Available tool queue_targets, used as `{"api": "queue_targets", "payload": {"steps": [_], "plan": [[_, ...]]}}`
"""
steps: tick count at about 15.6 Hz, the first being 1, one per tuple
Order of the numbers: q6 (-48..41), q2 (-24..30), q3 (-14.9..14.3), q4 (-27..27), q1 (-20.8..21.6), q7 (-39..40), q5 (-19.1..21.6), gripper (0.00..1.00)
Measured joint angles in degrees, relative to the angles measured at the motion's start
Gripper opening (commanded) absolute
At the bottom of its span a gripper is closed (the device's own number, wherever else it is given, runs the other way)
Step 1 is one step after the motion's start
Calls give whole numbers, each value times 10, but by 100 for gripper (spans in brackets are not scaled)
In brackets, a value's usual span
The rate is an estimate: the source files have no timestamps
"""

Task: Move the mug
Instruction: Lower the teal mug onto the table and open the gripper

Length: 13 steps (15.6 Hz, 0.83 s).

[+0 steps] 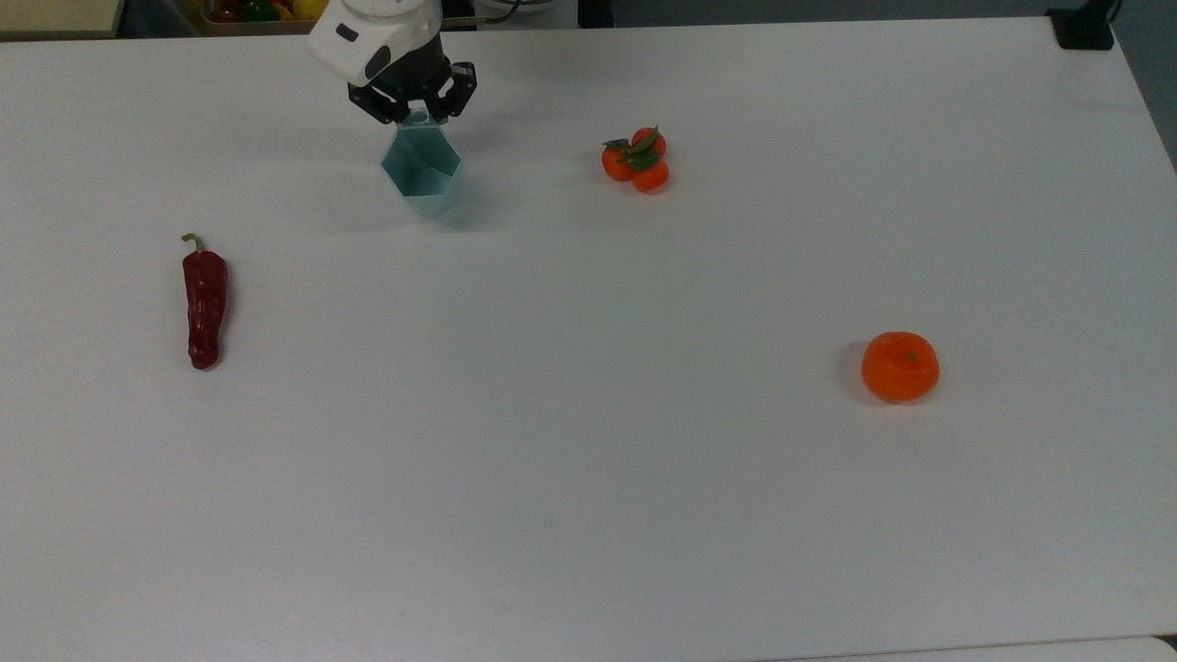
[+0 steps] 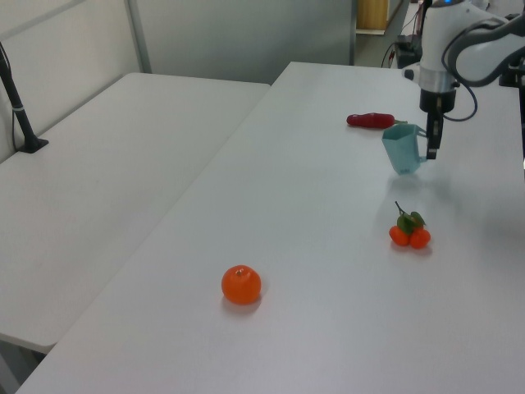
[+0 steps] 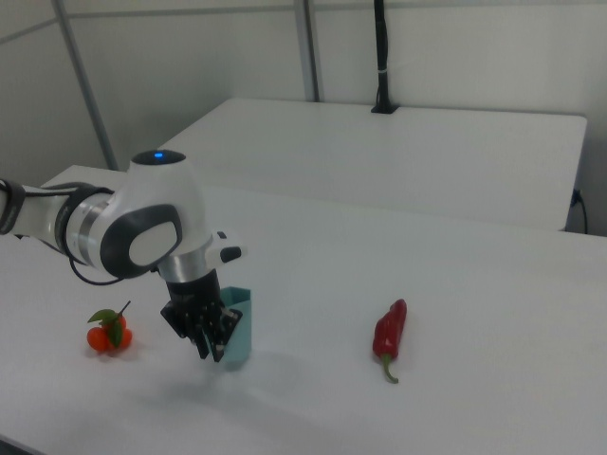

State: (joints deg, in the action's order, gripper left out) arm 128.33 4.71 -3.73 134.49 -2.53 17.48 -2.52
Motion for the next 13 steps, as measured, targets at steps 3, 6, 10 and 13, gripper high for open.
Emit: {"api": "queue_targets", "payload": {"steps": [3,6,10,13], "plan": [[29,4,0,25,-4,0,0,3],[49,10,0,38,-4,0,0,3],[69,17,0,53,-4,0,0,12],[70,17,0,54,-4,0,1,32]]}}
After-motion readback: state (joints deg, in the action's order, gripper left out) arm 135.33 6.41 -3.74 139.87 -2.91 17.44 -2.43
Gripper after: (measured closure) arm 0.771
